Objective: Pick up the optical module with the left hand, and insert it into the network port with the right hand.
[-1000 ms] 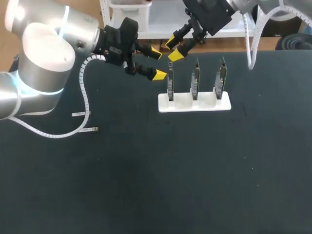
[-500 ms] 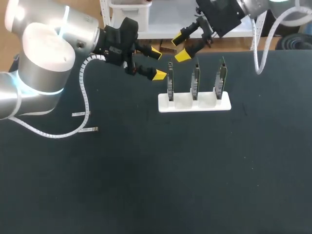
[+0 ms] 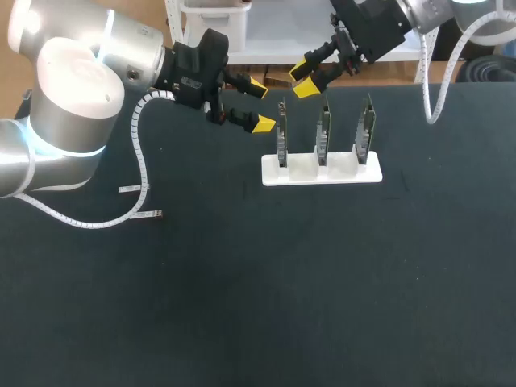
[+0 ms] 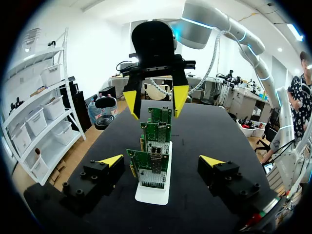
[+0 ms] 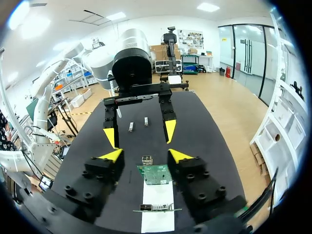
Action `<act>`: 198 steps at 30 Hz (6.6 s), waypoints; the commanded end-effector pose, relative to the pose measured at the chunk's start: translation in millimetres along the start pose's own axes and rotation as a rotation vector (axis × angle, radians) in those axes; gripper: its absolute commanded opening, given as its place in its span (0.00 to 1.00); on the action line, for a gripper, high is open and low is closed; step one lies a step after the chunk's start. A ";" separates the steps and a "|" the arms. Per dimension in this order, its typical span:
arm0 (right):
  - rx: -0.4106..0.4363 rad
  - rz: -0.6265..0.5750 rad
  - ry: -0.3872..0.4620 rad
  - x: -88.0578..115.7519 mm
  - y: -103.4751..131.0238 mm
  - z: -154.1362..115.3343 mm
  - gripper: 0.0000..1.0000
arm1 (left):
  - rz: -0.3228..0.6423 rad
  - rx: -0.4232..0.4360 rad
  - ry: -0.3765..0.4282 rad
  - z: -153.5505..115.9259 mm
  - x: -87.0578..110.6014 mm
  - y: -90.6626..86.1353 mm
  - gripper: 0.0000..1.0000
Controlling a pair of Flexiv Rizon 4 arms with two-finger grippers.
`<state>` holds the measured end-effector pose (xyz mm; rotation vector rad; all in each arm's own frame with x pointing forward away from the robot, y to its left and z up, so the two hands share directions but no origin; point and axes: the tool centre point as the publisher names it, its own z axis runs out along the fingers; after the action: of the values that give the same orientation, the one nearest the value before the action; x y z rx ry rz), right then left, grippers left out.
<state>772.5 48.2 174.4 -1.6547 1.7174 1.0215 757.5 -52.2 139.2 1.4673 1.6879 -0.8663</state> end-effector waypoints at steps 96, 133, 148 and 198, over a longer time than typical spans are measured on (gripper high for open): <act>-0.077 0.062 0.054 13.6 -4.1 39.8 0.00 | -0.001 0.003 0.005 0.7 -0.6 1.5 1.00; -0.100 0.095 0.066 22.3 -4.6 45.5 0.00 | -0.001 0.003 0.005 0.7 -0.6 1.5 1.00; -0.102 0.110 0.058 24.6 -2.9 45.2 0.00 | -0.001 0.003 0.005 0.7 -0.6 1.5 1.00; -0.040 0.092 -0.014 51.0 22.7 -69.0 0.00 | -0.001 0.003 0.005 0.7 -0.6 1.5 1.00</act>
<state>756.6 -42.3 172.7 -1.5891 1.7717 1.1495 757.5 -52.2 139.1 1.4673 1.6878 -0.8663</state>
